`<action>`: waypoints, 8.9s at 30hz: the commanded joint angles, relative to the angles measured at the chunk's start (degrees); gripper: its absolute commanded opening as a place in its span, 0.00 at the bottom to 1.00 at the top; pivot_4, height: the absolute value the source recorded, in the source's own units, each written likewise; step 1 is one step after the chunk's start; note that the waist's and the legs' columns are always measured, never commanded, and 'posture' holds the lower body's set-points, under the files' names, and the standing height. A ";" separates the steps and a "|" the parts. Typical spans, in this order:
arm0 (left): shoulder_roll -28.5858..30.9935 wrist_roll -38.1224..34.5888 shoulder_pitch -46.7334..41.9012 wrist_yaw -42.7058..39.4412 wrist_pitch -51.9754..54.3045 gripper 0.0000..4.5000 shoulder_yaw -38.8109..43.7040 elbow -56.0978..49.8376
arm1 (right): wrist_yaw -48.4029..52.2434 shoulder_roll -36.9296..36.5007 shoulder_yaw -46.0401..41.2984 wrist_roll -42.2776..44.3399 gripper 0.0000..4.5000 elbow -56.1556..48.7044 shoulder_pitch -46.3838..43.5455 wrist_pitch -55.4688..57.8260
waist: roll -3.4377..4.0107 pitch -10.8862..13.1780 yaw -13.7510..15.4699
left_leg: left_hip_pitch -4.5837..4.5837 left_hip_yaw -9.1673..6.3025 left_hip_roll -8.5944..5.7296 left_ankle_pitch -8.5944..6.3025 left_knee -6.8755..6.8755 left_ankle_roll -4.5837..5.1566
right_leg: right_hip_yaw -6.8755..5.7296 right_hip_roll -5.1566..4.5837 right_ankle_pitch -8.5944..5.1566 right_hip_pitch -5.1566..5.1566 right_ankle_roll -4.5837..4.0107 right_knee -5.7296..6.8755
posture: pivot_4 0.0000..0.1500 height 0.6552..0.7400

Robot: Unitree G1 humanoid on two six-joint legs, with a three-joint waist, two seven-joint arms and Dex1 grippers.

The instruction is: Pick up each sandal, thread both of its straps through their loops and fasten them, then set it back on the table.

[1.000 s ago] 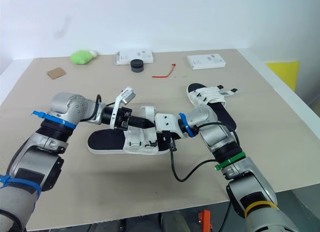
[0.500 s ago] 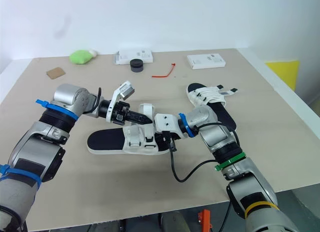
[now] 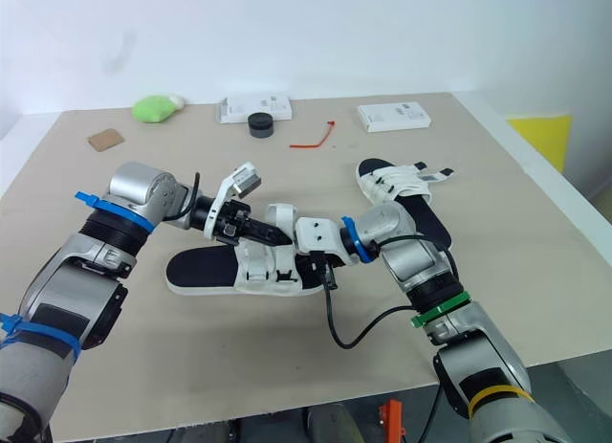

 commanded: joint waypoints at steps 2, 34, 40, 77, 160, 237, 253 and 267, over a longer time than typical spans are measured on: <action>-2.01 0.40 -1.48 1.13 0.89 0.01 2.19 1.59 | -0.39 -1.07 3.25 -3.66 0.00 2.58 2.51 1.69 | 0.00 0.00 0.00 | 0.00 0.00 -0.01 0.00 0.01 0.00 | 0.00 0.00 0.00 0.01 0.01 0.00 | 1.00 1.00; -1.96 0.10 -6.19 2.69 9.78 0.01 5.61 6.47 | -1.06 -0.46 3.25 -3.71 0.00 3.63 2.44 1.30 | 0.00 0.00 -0.16 | -0.02 -0.03 0.00 0.00 0.01 0.00 | -0.03 0.00 0.00 0.00 0.02 0.01 | 1.00 1.00; -1.48 0.34 -3.33 2.47 10.26 0.01 3.33 4.09 | -1.07 -0.26 3.24 -3.59 0.00 3.54 2.41 1.40 | 0.01 0.00 -0.17 | -0.02 -0.03 0.00 0.00 0.01 0.00 | -0.03 0.01 0.01 0.01 0.02 0.01 | 1.00 1.00; 1.16 10.84 9.45 0.91 -13.84 0.01 -6.02 -5.65 | -1.13 -0.77 3.40 -3.60 0.00 3.19 2.50 1.21 | 0.12 -0.10 -0.19 | 0.16 -0.02 0.01 0.01 0.07 0.02 | 0.00 0.01 0.02 0.21 0.05 0.04 | 1.00 1.00; 13.99 2.56 19.51 5.84 -17.54 0.99 5.31 -43.69 | -0.83 -1.00 3.47 -3.16 0.00 3.33 2.07 1.01 | 0.36 -0.22 -0.14 | 0.27 0.02 0.05 -0.14 0.08 0.88 | 0.18 0.14 -0.05 0.28 -0.10 0.10 | 1.00 1.00; 5.56 -7.08 45.19 19.44 -28.22 0.41 9.93 -53.01 | -0.83 -2.11 3.13 -2.77 0.00 -0.36 4.24 3.55 | 0.13 -0.10 1.09 | 0.25 0.24 0.02 -0.20 0.05 0.81 | 0.23 -0.02 -0.25 0.19 -0.43 0.04 | 1.00 1.00; 6.08 -16.71 41.34 24.03 -12.89 0.01 15.07 -52.65 | -1.24 -1.32 3.10 -2.72 0.00 0.67 3.76 3.18 | 0.13 -0.10 1.07 | 0.25 0.24 0.03 -0.21 0.05 0.80 | 0.23 -0.01 -0.25 0.18 -0.43 0.04 | 1.00 1.00; 2.18 -42.61 22.64 40.09 11.72 0.01 32.69 -38.20 | -1.28 -1.30 3.07 -2.95 0.00 1.58 3.41 2.71 | 0.10 -0.06 1.03 | 0.23 0.09 0.03 -0.21 0.07 0.79 | 0.11 0.04 -0.08 0.18 -0.13 0.04 | 1.00 1.00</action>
